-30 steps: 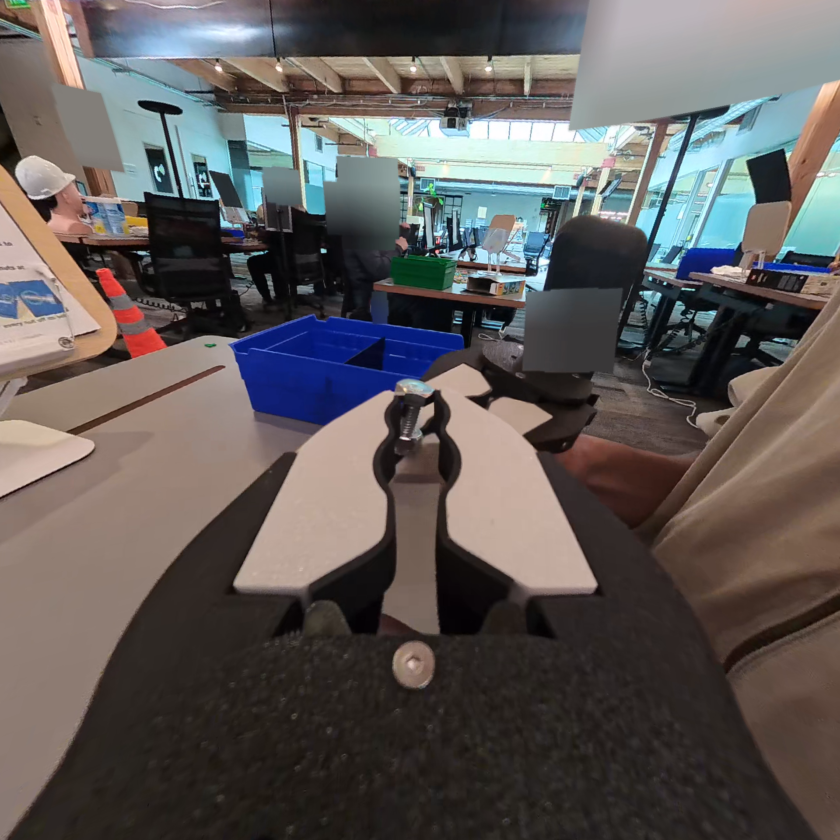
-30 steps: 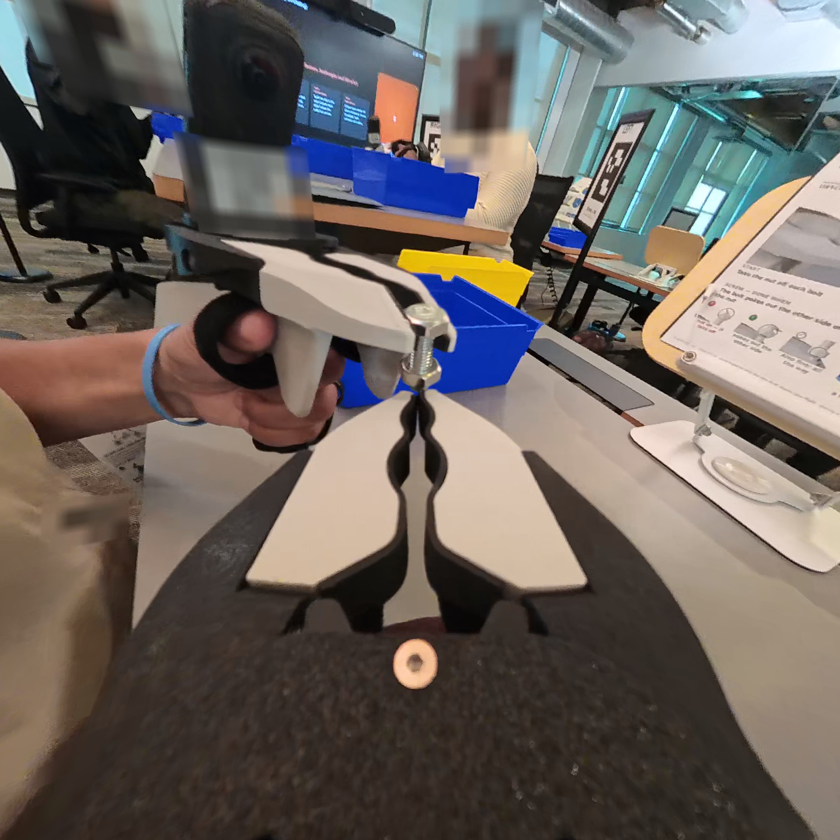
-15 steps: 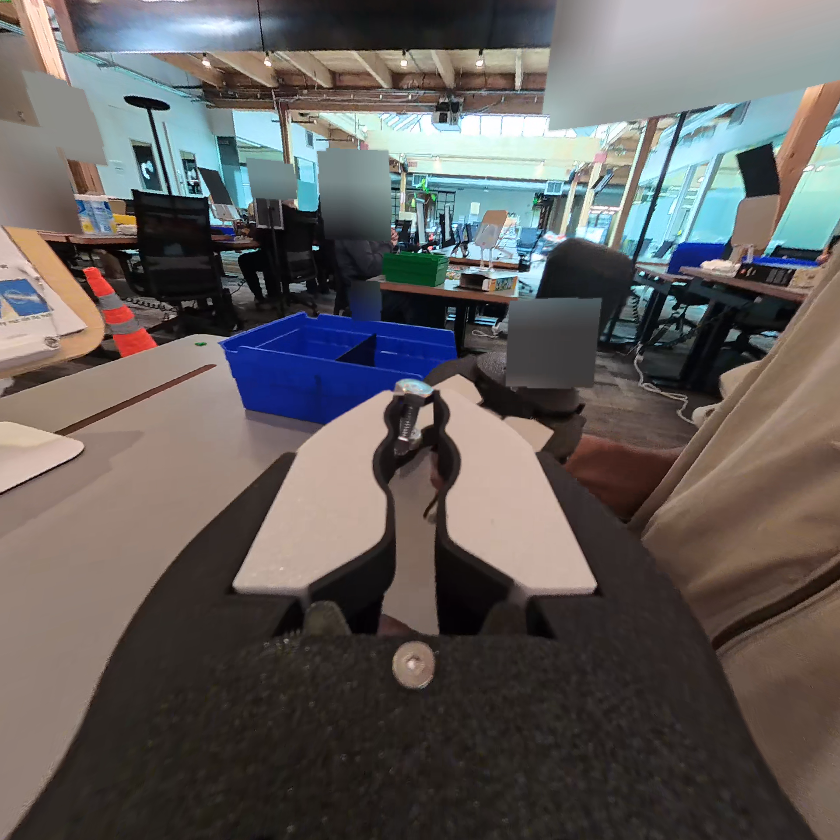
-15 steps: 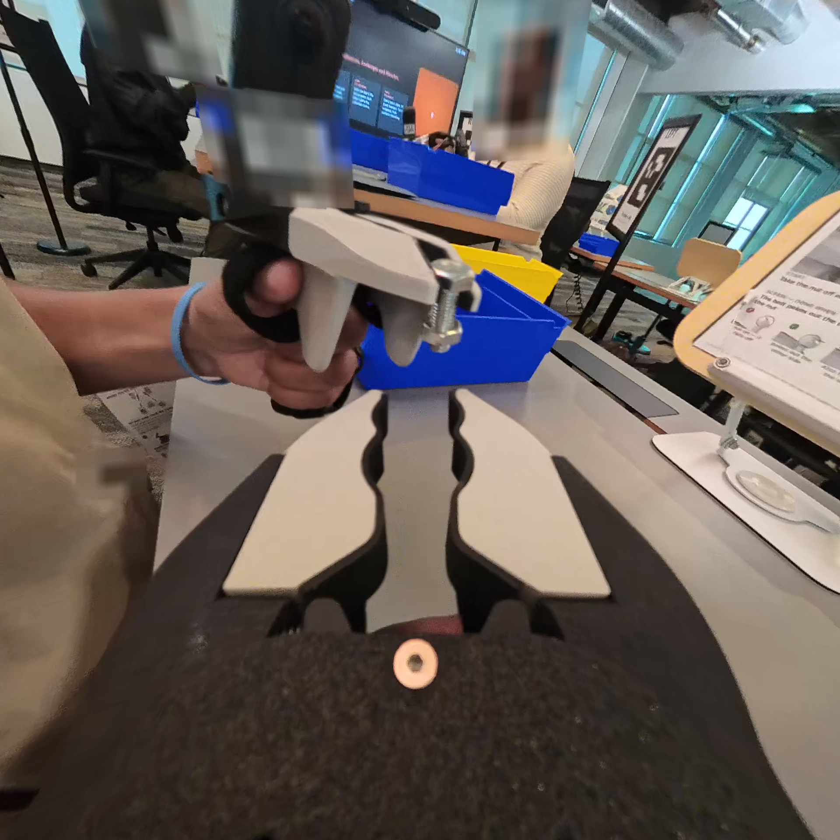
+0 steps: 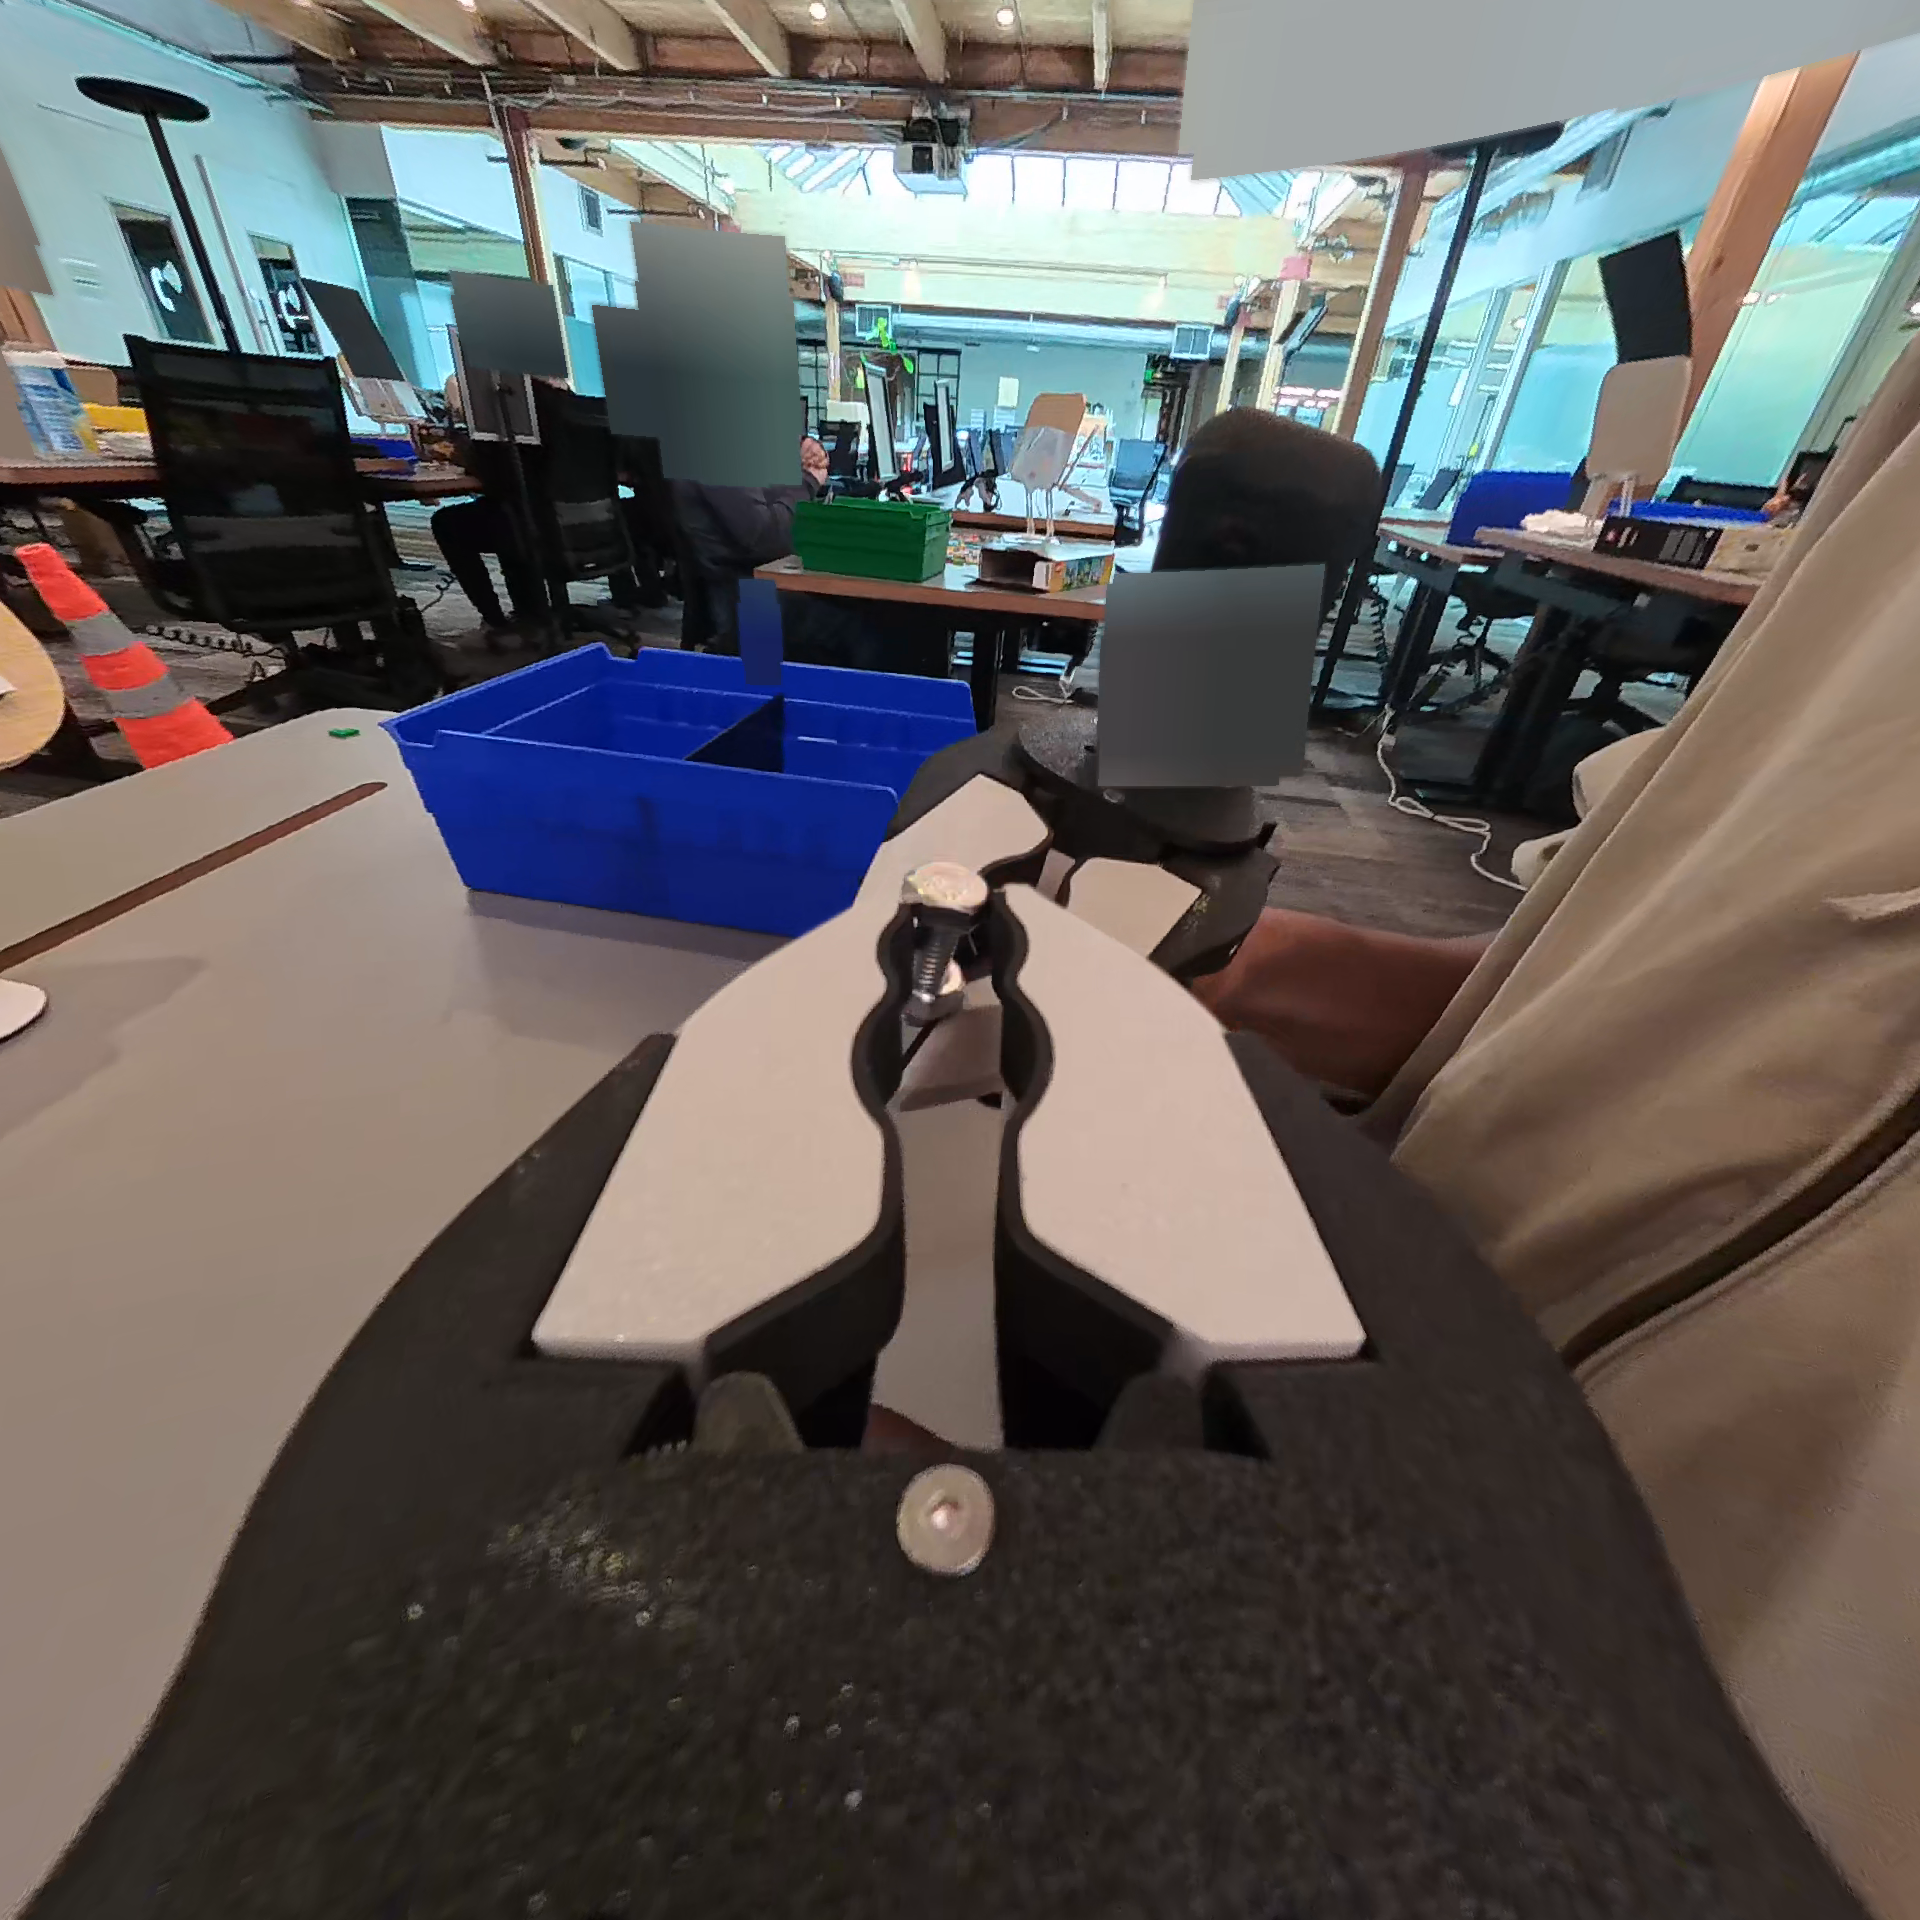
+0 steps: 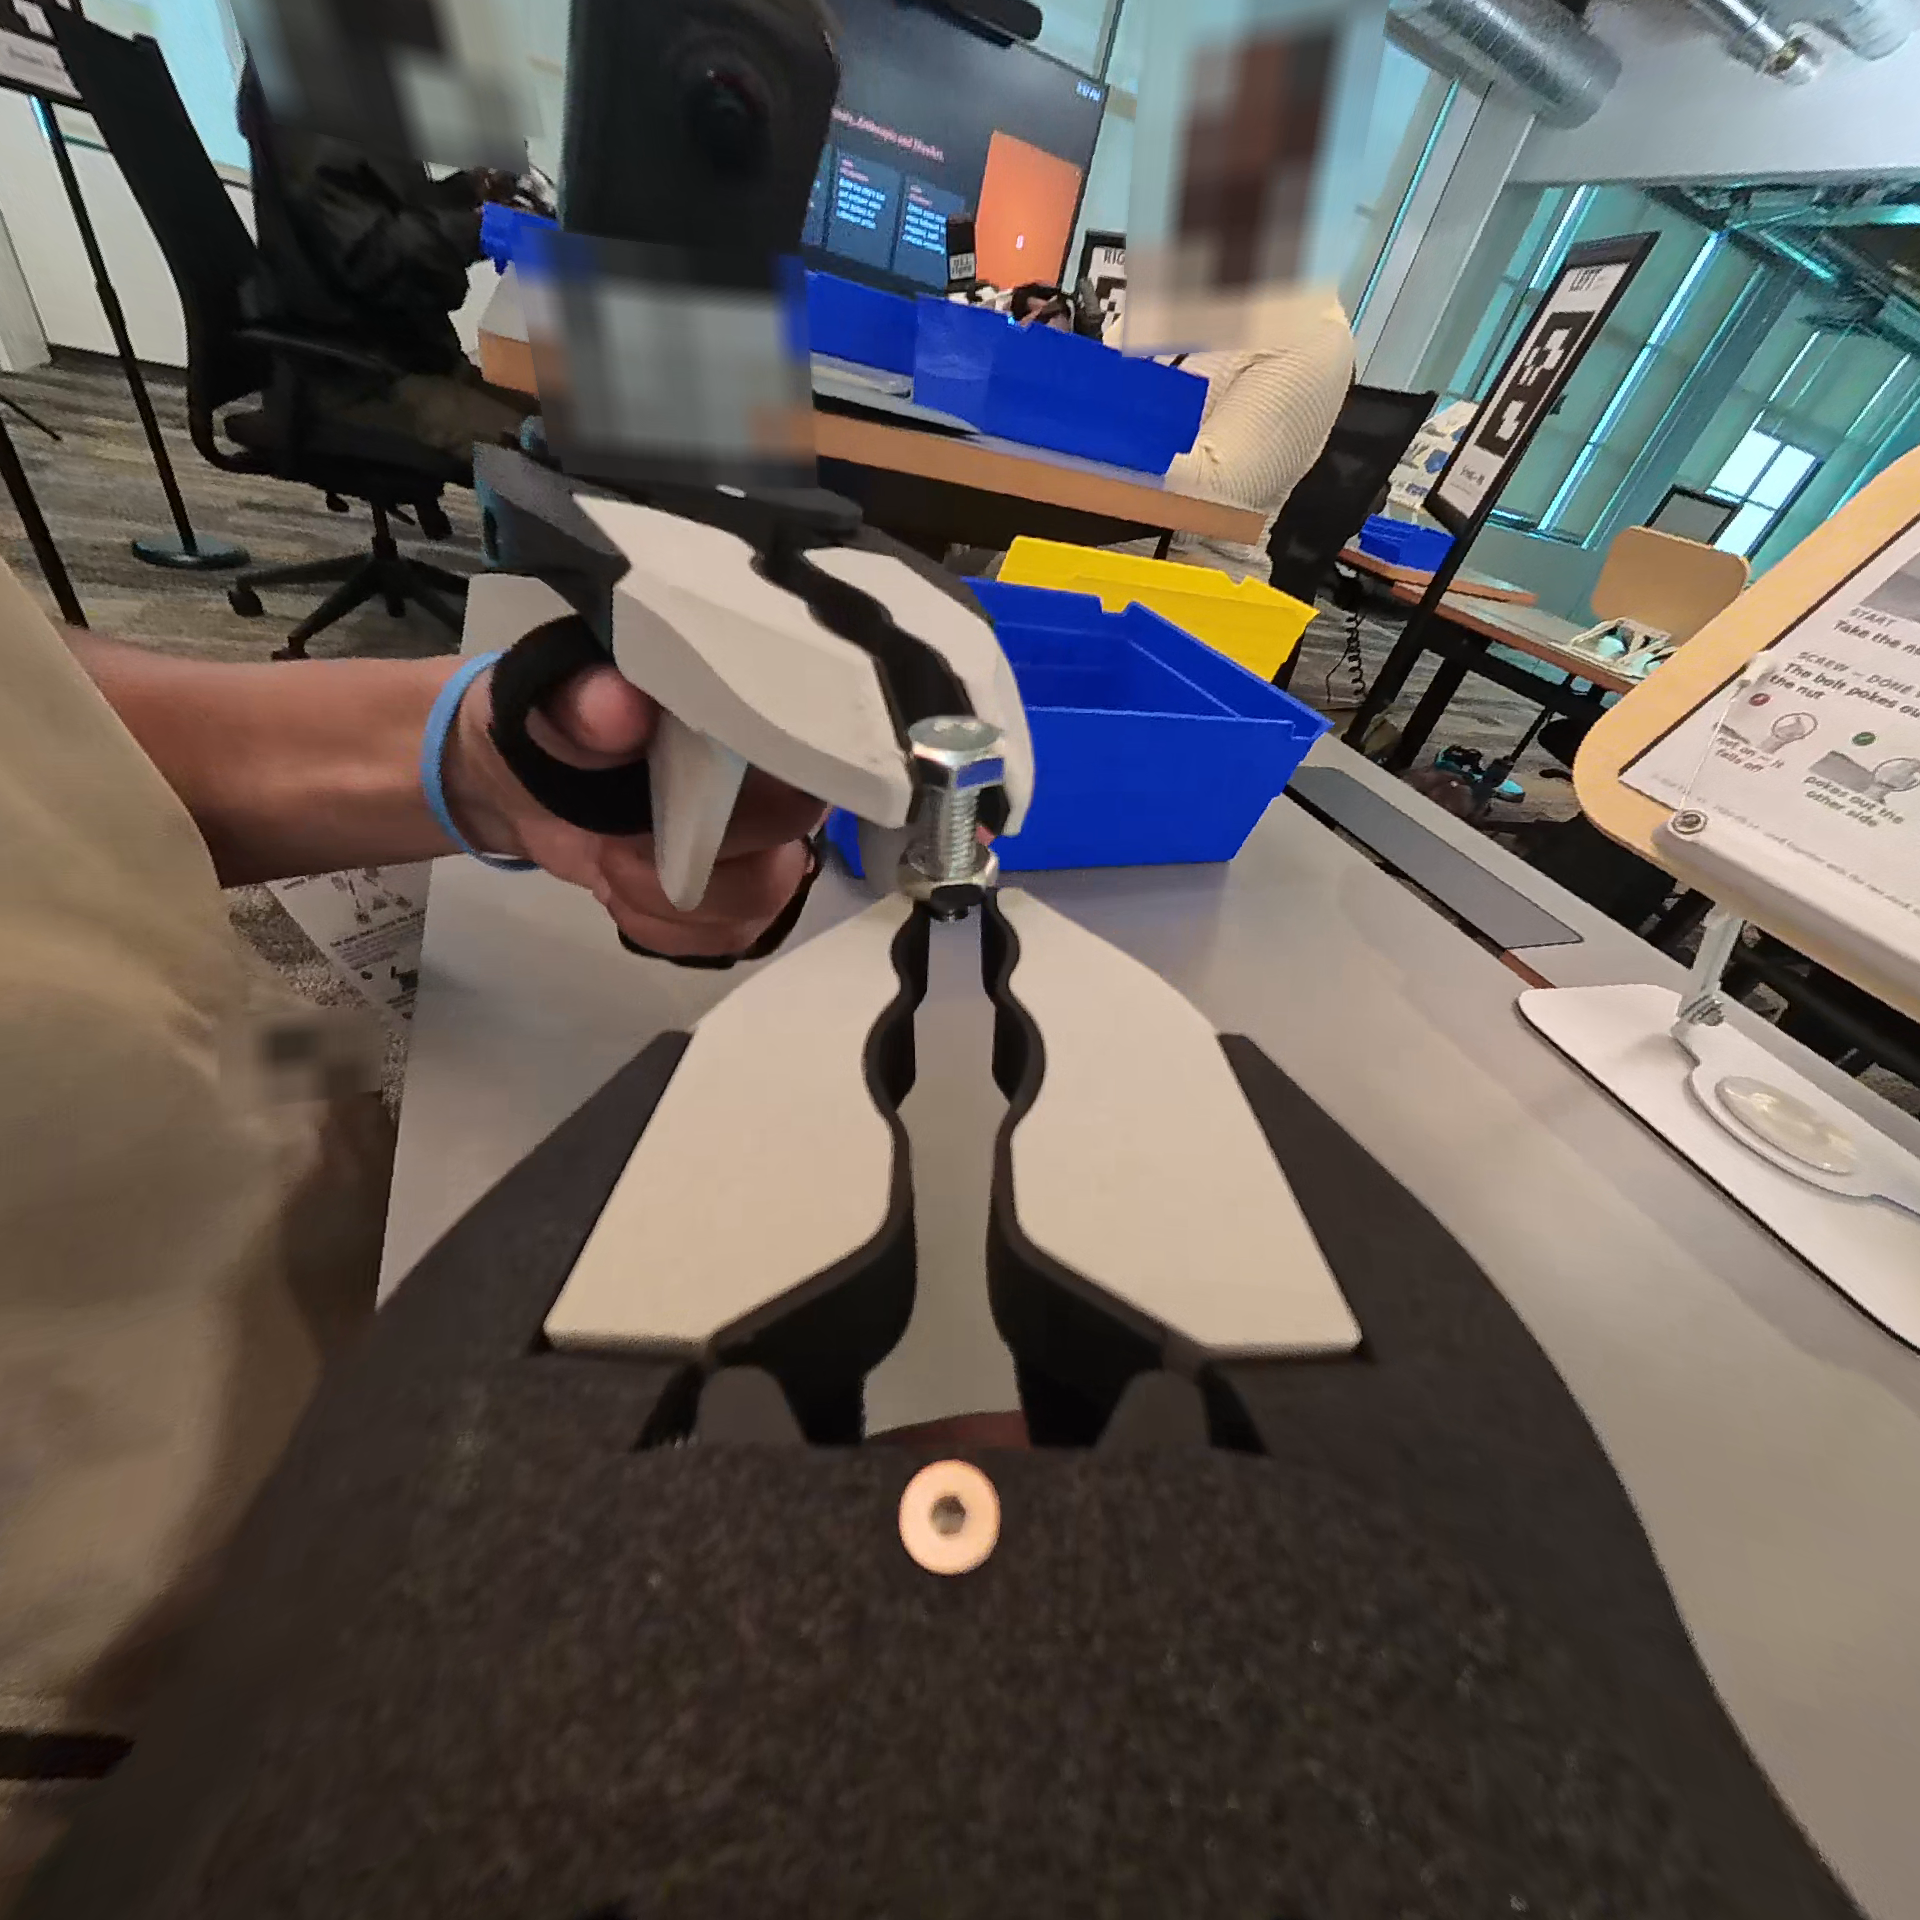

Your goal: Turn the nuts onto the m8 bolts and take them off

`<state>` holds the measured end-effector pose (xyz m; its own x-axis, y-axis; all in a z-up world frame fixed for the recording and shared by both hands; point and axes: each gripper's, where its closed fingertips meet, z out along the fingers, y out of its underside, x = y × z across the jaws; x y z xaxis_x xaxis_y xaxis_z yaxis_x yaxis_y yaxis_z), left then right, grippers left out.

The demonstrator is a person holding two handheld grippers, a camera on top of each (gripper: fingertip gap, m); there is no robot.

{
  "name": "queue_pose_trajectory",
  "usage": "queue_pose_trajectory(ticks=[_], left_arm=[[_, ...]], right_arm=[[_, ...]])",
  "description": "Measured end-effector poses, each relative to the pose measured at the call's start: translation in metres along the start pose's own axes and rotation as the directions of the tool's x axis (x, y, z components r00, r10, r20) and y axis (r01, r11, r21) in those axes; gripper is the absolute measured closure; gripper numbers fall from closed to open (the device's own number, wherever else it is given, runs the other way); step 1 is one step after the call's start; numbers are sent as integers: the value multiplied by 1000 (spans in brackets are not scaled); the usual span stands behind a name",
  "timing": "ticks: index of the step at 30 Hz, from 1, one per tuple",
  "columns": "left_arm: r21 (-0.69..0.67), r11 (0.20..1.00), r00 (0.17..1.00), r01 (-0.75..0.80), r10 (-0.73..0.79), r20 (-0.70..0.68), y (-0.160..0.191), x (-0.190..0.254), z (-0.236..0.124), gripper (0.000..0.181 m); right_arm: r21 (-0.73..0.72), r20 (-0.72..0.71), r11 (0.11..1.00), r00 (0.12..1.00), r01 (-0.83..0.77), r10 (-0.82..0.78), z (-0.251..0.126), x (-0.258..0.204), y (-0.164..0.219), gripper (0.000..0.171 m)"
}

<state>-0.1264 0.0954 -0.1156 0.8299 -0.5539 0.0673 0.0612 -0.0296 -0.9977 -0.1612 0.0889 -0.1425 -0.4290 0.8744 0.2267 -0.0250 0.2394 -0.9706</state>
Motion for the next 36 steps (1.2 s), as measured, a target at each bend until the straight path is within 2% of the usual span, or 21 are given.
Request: queue_pose_trajectory(ticks=[16, 19, 23, 25, 30, 33, 36], left_arm=[[-91, 995, 999, -36, 36, -7, 22, 4, -3, 167], [-137, 989, 997, -51, 59, 53, 32, -5, -5, 168], [-120, 991, 997, -54, 60, 45, 32, -5, -3, 168], [-107, 991, 995, -77, 84, 58, 28, -6, -3, 168], [-82, 980, 979, -181, 188, 78, 19, -1, -4, 168], [-47, 979, 980, -197, 198, 18, 13, 10, -5, 168], [2, 990, 988, -143, 142, -54, 10, 16, -7, 168]], right_arm=[[-99, 24, 994, 998, 53, -51, -18, 3, 10, 166], [-88, 59, 995, 998, 43, -38, -25, 3, 5, 171], [-122, 33, 991, 998, 60, -56, -25, 7, 12, 171], [-97, 48, 995, 999, -18, 23, -30, 5, 13, 171], [-27, 144, 951, 940, -308, 308, -27, -2, 17, 147], [58, 283, 861, 836, -505, 471, -28, -9, 2, 142], [80, 431, 773, 722, -629, 542, -30, -16, -12, 138]])
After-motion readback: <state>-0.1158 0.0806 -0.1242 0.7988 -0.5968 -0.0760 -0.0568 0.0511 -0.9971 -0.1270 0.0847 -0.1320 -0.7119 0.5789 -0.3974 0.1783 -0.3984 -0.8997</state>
